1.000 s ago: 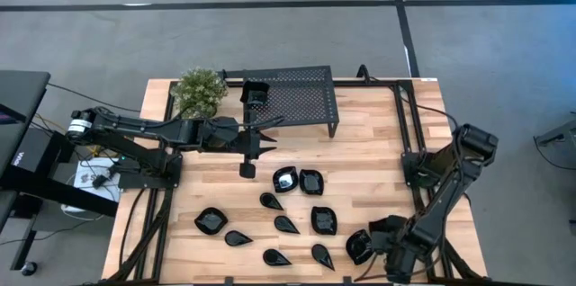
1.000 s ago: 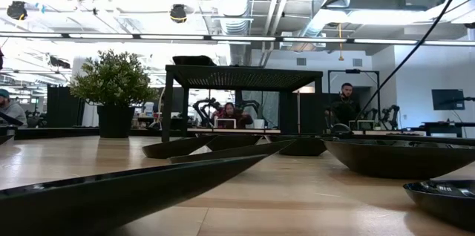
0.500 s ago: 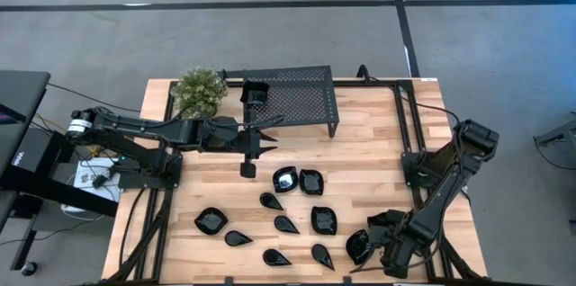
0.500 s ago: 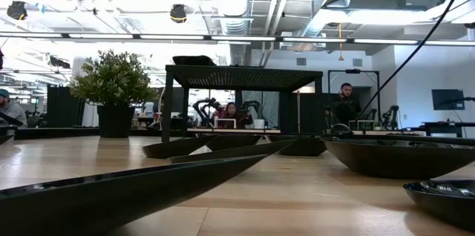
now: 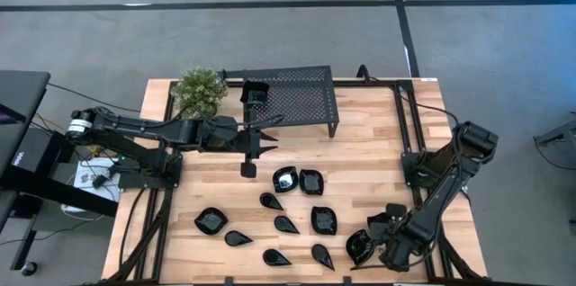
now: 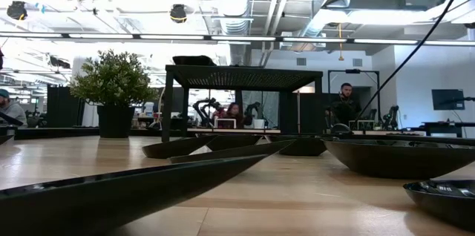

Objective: Pick & Place Mini shaped plates
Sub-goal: Stack the distorted square plate on top of the distorted square plates on the shelf

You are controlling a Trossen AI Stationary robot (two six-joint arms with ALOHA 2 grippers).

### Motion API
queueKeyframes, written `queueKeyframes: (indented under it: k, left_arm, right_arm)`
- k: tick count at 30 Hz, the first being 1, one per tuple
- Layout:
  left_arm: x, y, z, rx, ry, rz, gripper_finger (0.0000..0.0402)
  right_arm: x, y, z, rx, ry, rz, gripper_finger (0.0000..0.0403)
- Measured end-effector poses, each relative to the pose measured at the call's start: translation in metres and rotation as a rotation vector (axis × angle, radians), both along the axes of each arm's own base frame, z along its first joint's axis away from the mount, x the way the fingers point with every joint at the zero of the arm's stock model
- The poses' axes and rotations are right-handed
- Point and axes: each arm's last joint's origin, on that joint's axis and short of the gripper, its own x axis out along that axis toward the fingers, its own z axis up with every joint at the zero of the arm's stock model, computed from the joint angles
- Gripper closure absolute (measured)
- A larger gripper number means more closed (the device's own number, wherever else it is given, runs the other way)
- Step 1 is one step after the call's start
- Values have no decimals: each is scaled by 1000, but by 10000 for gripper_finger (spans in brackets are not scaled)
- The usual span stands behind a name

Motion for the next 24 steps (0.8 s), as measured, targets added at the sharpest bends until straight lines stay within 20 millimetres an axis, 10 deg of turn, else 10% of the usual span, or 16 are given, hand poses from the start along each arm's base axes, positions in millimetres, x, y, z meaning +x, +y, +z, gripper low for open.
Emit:
queueKeyframes:
  k: [13, 24]
  left_arm:
    - [1, 0, 2, -2, -24, 0, 323]
    - [2, 0, 4, -4, -44, -8, 323]
  right_arm:
    - [2, 3, -18, -60, 35, 84, 357]
    - [5, -10, 9, -43, 27, 64, 400]
